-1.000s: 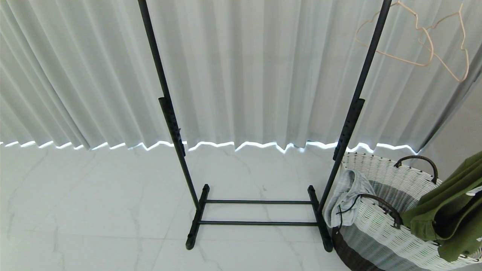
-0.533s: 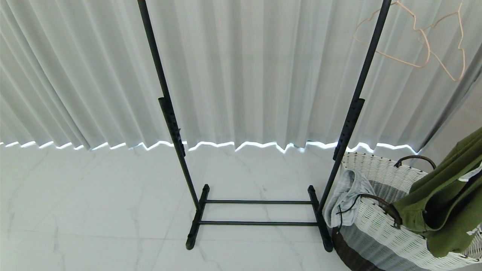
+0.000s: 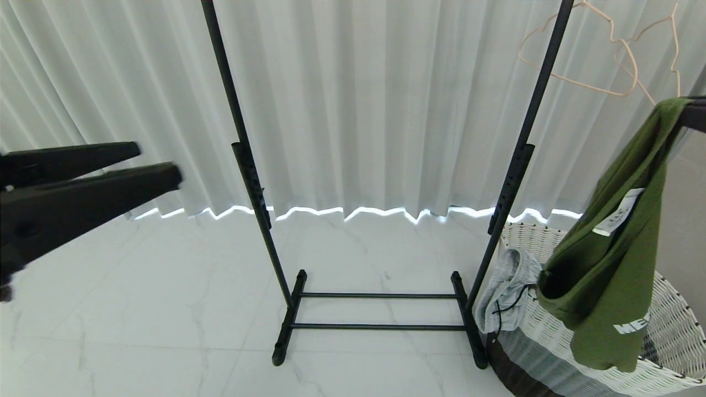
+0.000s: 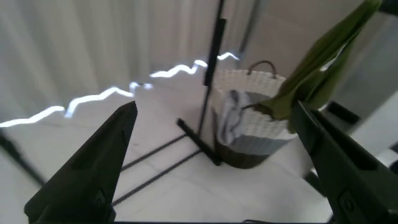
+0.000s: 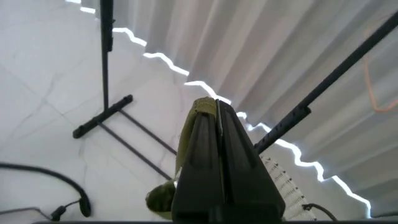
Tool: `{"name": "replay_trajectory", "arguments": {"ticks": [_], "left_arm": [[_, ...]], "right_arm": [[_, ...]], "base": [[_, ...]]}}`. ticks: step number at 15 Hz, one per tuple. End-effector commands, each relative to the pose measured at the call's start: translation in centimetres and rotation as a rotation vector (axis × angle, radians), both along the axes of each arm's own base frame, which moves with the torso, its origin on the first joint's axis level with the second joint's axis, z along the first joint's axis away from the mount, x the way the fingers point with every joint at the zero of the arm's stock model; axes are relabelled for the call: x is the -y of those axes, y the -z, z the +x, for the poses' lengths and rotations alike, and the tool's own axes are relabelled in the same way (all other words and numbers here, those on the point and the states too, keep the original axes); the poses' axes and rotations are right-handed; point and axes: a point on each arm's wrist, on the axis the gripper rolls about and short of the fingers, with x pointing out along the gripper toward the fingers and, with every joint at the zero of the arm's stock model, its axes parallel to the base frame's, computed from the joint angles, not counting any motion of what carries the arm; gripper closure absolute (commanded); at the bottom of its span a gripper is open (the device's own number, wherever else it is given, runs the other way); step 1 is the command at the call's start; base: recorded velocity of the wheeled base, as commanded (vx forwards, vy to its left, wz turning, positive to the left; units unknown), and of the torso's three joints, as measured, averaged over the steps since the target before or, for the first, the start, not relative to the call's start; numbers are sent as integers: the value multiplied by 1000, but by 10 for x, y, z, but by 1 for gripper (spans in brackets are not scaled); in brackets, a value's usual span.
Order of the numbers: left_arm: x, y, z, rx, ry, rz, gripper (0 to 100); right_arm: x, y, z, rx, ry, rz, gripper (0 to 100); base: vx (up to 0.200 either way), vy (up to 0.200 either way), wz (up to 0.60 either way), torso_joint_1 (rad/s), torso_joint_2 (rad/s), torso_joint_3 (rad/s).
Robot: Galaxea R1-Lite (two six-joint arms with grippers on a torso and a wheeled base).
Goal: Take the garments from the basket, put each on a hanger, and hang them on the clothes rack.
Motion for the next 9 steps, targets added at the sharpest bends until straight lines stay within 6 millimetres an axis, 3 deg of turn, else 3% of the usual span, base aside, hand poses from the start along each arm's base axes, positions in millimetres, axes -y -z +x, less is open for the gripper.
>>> {"name": "replay_trajectory", "arguments": {"ticks": [1, 3, 4, 5, 6, 8, 9], "left_arm": [[80, 8, 59, -156, 106, 41, 0], [109, 26, 64, -235, 126, 80, 0], [139, 52, 65, -344, 189, 124, 0], [156, 65, 65, -399, 221, 148, 0], [164, 71, 65, -422, 232, 157, 0], [203, 98, 57, -540, 292, 158, 0], [211, 103, 56, -558, 302, 149, 0]], "right_arm": [[-9, 6, 7, -30, -16, -32, 100], [-13, 8, 10, -40, -19, -38, 100], [-17, 10, 14, -57, -20, -34, 100], [-21, 12, 14, -77, -34, -24, 100], [-23, 14, 12, -88, -50, -19, 100], [-32, 27, 1, -149, -131, 15, 100], [-33, 29, 0, -150, -141, 26, 100]], "base": [[0, 0, 0, 0, 0, 0], [0, 0, 0, 0, 0, 0], [0, 0, 0, 0, 0, 0], [0, 0, 0, 0, 0, 0], [0, 0, 0, 0, 0, 0], [0, 0, 0, 0, 0, 0], [0, 0, 0, 0, 0, 0]]}}
